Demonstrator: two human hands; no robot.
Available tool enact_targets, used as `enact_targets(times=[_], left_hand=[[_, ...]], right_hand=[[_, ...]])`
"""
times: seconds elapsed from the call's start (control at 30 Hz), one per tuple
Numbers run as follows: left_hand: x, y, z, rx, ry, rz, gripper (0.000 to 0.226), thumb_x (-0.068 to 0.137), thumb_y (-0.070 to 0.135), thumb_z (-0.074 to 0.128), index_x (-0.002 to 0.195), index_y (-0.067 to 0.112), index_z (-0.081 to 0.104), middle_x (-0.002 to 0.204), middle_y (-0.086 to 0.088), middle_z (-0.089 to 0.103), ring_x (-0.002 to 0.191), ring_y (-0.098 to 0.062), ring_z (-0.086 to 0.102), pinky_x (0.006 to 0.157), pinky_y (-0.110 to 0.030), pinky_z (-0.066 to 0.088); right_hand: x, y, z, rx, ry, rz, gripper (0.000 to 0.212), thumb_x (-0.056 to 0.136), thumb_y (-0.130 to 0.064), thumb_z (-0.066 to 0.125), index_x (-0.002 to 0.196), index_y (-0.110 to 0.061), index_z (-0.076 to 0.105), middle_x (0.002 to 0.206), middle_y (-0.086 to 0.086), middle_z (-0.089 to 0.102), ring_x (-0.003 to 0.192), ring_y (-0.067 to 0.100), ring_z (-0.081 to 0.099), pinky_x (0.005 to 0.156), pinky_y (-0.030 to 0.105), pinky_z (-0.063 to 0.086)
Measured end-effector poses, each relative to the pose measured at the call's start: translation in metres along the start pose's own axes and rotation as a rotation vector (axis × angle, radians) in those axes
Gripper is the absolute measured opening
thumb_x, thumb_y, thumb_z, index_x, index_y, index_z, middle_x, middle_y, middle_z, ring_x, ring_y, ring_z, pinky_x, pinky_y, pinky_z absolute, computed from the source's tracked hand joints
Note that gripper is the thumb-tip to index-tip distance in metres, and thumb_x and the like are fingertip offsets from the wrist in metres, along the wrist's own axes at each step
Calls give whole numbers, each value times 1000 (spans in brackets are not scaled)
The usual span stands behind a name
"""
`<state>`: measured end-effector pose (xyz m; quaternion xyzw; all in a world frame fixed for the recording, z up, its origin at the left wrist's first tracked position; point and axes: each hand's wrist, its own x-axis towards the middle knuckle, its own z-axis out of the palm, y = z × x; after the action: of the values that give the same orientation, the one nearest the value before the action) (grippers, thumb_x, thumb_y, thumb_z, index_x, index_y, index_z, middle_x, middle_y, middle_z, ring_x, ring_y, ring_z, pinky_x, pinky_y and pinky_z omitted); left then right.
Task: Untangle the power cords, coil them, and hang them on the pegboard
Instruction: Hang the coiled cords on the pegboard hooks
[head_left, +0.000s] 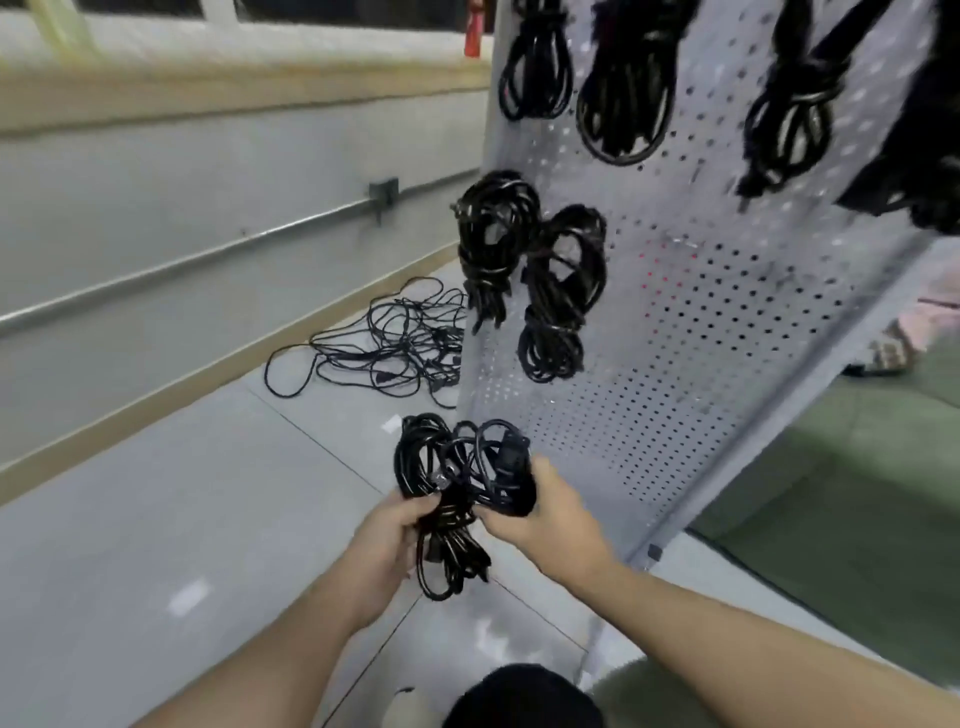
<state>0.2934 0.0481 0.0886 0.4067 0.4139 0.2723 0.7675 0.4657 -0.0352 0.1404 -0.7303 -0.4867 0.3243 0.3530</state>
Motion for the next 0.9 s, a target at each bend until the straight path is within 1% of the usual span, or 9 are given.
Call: enact_targets(times=[0.1, 0.17, 0.23, 0.33, 0.47, 0.57, 0.7, 0.77, 0.9], left_hand=[[-25, 20, 31, 28, -31, 108, 28, 100, 11, 52, 126, 10, 64, 115, -12, 76, 90, -21, 75, 63, -31, 54], [-41, 30, 49, 37, -42, 170, 28, 99, 12, 52, 125, 11, 65, 115, -12, 76, 94, -22, 74, 68, -36, 54], [-54, 38, 66, 23, -42, 216, 30, 98, 12, 54, 127, 9, 63, 114, -13, 76, 93, -22, 75, 69, -37, 54], [-65, 52, 87, -11, -11, 274, 30, 98, 10, 57, 127, 7, 62, 113, -12, 76, 95, -22, 75, 70, -36, 56], [-61, 81, 109, -100, 83, 339, 28, 98, 5, 57, 125, 7, 66, 112, -13, 76, 106, -31, 72, 80, -40, 55], [-55, 101, 120, -117, 107, 372, 27, 98, 3, 56, 122, 7, 67, 110, -14, 77, 94, -26, 75, 79, -40, 57], [-45, 113, 137, -50, 27, 403, 36, 89, 7, 66, 125, 4, 66, 115, -18, 75, 112, -38, 69, 105, -57, 50], [-41, 116, 149, -19, -13, 410, 45, 80, 13, 72, 125, 7, 67, 118, -17, 74, 115, -37, 68, 108, -57, 47], [-33, 120, 172, 7, -73, 403, 34, 91, 4, 68, 125, 7, 67, 118, -15, 74, 117, -33, 68, 110, -52, 47]], right_hand=[[-35, -24, -29, 77, 92, -147, 37, 83, -13, 81, 103, -28, 54, 91, -16, 70, 84, -7, 64, 76, 13, 45], [-58, -35, -47, 108, 92, -233, 20, 86, 3, 71, 99, -3, 57, 80, -7, 65, 68, 3, 56, 70, 10, 44], [-73, -47, -62, 125, 104, -310, 17, 88, 11, 63, 99, 14, 49, 77, 9, 50, 69, 9, 43, 62, 12, 40], [-84, -61, -79, 132, 191, -432, 24, 91, 3, 66, 95, -19, 58, 81, 5, 58, 75, 6, 53, 73, 23, 47], [-85, -72, -101, 143, 280, -404, 29, 94, -18, 71, 104, -36, 51, 97, -12, 64, 91, -7, 60, 80, 13, 46], [-76, -72, -121, 148, 377, -343, 35, 93, -33, 71, 113, -41, 44, 110, -18, 63, 98, -10, 60, 79, 8, 46], [-67, -67, -146, 151, 520, -286, 40, 94, -38, 70, 122, -36, 42, 114, -23, 58, 105, -14, 56, 78, 3, 43], [-63, -62, -159, 154, 593, -252, 41, 93, -41, 71, 122, -33, 42, 113, -22, 57, 103, -12, 57, 79, 8, 43], [-53, -47, -179, 146, 677, -162, 46, 91, -50, 69, 122, -28, 44, 115, -10, 58, 105, 10, 59, 88, 30, 47]])
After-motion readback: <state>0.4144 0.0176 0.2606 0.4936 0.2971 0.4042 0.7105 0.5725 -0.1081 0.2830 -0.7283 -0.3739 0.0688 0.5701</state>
